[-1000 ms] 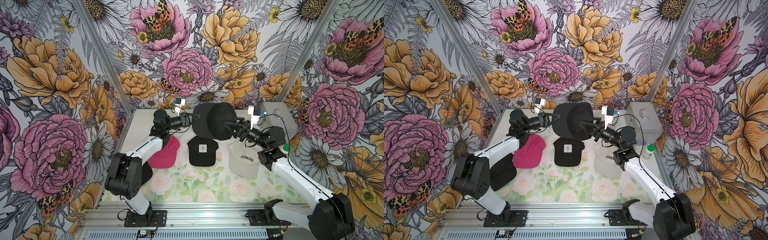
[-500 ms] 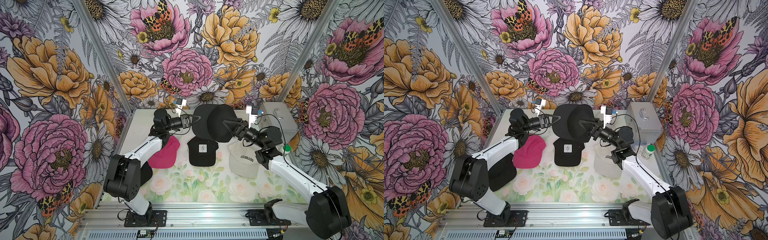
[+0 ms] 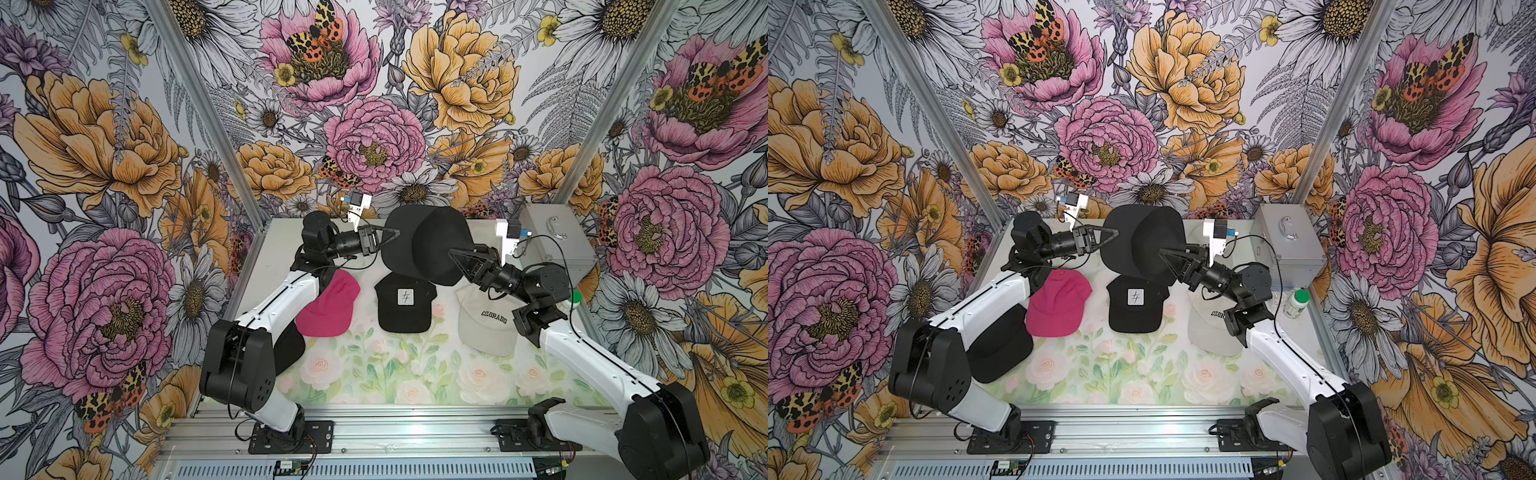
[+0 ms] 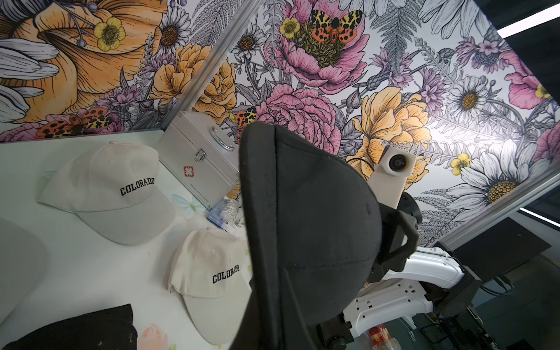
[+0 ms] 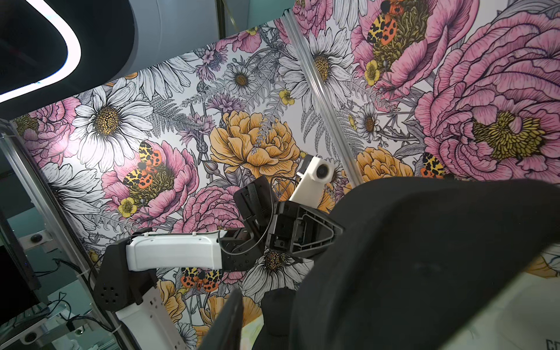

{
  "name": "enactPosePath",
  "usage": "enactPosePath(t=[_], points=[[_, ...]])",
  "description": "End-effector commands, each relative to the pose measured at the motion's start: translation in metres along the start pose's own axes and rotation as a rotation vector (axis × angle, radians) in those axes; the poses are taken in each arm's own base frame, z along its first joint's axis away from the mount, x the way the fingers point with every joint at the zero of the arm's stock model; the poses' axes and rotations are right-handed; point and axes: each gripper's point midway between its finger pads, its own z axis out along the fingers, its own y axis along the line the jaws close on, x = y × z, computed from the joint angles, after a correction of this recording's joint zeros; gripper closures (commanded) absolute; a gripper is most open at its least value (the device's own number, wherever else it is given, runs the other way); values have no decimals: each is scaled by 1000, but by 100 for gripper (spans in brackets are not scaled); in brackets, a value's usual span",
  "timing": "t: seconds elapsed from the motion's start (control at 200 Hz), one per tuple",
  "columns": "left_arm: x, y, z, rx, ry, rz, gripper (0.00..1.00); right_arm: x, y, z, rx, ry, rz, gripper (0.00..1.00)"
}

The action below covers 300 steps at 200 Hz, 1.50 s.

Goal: Stack the baseball caps by color
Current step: Pick up the baseball cap from the center of the board.

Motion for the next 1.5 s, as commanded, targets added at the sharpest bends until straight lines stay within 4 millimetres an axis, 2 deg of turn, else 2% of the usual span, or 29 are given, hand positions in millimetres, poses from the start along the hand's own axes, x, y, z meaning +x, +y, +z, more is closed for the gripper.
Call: enactPosePath(t=[0.0,0.18,0.34,0.535,0.715,0.8,0.99,1.085,1.185,1.235,1.345,1.39,1.495], points=[[-20,23,-11,-113,-92,6,100,-7,27,-1,-85,-16,-91,65],[-21,34,-18,-170,-139,-25,100,-3,17,0,-54,-14,-85,72],[-23,35,-18,-168,-146,-56,100,5,5,6,-38,12,-50,67],[-23,41,-21,-176,-149,-83,100,14,3,5,-26,35,-54,68],[-29,50,-33,-208,-181,-95,100,13,13,2,-47,41,-96,69],[-26,50,-33,-207,-175,-94,100,7,19,1,-48,27,-121,76],[-18,55,-29,-204,-153,-104,100,-10,7,7,17,-27,-103,100],[-13,65,-34,-237,-162,-107,100,-19,1,11,38,-49,-106,100],[-7,82,-44,-293,-187,-125,100,-14,-3,14,48,1,-128,100],[-2,89,-49,-311,-189,-131,79,0,-10,15,61,65,-143,100],[5,94,-62,-354,-204,-104,61,36,-26,14,102,270,-193,100],[5,90,-67,-362,-212,-76,51,53,-29,11,98,366,-215,100],[4,70,-74,-365,-202,37,30,72,-22,5,46,531,-292,100]])
